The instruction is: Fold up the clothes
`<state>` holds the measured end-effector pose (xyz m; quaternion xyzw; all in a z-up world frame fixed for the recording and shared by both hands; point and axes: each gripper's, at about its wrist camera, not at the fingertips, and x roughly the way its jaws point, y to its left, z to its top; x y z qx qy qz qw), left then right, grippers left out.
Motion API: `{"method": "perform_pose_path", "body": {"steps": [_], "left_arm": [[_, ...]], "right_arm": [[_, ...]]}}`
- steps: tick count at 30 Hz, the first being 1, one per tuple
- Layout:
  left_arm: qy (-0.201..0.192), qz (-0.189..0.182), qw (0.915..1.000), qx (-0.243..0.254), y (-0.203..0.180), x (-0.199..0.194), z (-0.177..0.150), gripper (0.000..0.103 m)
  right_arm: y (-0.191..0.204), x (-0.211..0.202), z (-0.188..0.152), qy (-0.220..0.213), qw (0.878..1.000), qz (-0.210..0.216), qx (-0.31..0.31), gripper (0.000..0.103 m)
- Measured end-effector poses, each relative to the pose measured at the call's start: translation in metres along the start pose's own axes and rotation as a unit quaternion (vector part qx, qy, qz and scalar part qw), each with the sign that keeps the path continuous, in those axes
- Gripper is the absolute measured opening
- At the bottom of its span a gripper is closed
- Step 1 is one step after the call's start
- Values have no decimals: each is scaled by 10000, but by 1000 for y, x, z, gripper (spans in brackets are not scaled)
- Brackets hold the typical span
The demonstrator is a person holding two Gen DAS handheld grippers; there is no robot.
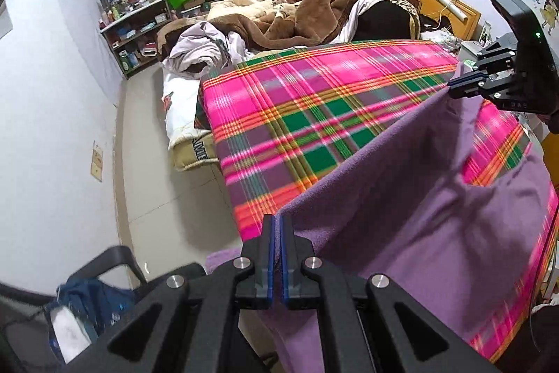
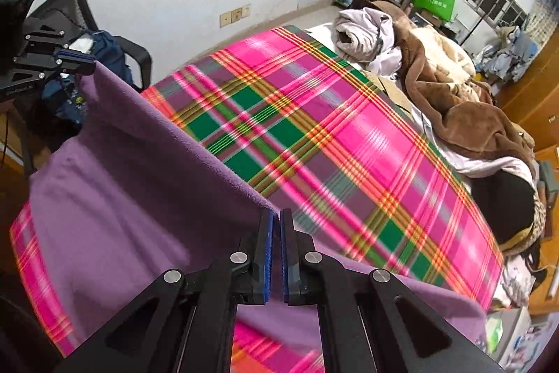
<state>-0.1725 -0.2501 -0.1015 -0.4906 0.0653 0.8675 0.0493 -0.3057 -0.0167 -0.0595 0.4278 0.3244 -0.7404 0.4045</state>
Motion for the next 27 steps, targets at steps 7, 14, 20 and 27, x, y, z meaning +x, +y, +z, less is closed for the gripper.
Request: {"method": "perform_pose_path", "body": {"steps": [7,14,20,27], "left_arm": [[406,55,9991,-70,-53,-29,-64,3],[977,39,9944,-411,-99,-15,-122,3],[1180,-18,9844,-1305,-104,-19,-149,3],[928,-697,9219,-3697,-76,-29,-175,9]], "right_arm": [[45,-34,-67,-12,9995,297,104,1],[91,-6,-145,570,9947,774,371,1],[52,2,-181,443,9628,1373,2286,24],[-36,21,-212,-124,8417,2101,4972,42]]}}
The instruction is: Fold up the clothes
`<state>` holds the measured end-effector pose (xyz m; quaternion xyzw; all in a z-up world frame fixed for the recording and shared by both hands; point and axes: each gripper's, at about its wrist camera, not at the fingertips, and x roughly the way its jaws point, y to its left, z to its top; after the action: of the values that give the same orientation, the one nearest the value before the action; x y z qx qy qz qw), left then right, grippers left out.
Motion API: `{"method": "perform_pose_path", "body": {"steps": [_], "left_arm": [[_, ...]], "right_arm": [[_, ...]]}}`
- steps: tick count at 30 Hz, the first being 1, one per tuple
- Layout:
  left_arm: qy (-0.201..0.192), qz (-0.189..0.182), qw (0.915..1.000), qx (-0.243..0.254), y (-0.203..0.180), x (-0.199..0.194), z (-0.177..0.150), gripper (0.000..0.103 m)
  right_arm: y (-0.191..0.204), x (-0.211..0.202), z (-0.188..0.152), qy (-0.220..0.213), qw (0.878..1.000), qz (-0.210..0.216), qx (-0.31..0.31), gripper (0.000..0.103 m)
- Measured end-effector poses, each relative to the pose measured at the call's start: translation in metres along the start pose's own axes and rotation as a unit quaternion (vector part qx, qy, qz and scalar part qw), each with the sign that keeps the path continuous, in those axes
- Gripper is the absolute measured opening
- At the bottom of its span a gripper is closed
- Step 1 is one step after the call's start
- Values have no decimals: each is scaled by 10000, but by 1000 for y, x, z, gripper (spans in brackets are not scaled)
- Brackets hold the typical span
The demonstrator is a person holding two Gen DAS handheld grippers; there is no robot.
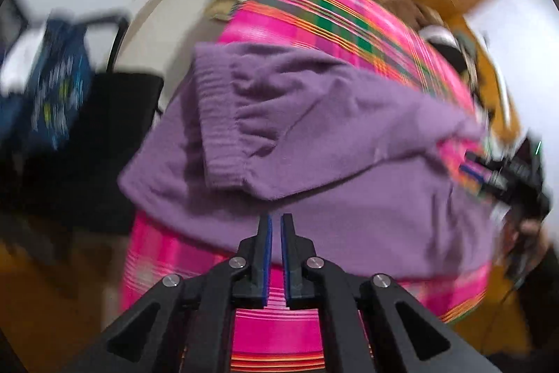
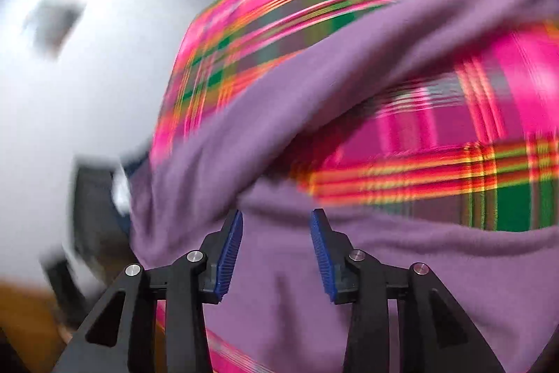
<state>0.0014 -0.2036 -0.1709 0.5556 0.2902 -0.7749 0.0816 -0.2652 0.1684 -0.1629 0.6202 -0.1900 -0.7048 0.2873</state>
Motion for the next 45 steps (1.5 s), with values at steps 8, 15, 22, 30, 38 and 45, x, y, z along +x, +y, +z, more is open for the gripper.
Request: {"method": "perform_pose_path", "body": {"steps": [8,15,22,30,38,45], "left_arm": [[51,-116,9886,-1499,27,31,11,12],[-103,-241,9828,-1826,34,33,22,21],[-209,-458,9792,-1964,35,35,28,16],[-747,-639,9802,-1720,31,-6,57,2],[-1295,-830,9775,-1446,16,-59,81,2],[-1113,-662,9799,-1520,34,-68,51,2]], "right_arm": [[-31,24,34,-119,9962,225,827,42],[-33,35,50,-244,9932,449,1050,42],[-29,55,57,-156,9926,423,1123,30],[-16,42,70,-146,9960,263,846,5],[21,1,66,-59,9990,159,408,5],[28,-28,0,521,9980,-167,319,8]]}}
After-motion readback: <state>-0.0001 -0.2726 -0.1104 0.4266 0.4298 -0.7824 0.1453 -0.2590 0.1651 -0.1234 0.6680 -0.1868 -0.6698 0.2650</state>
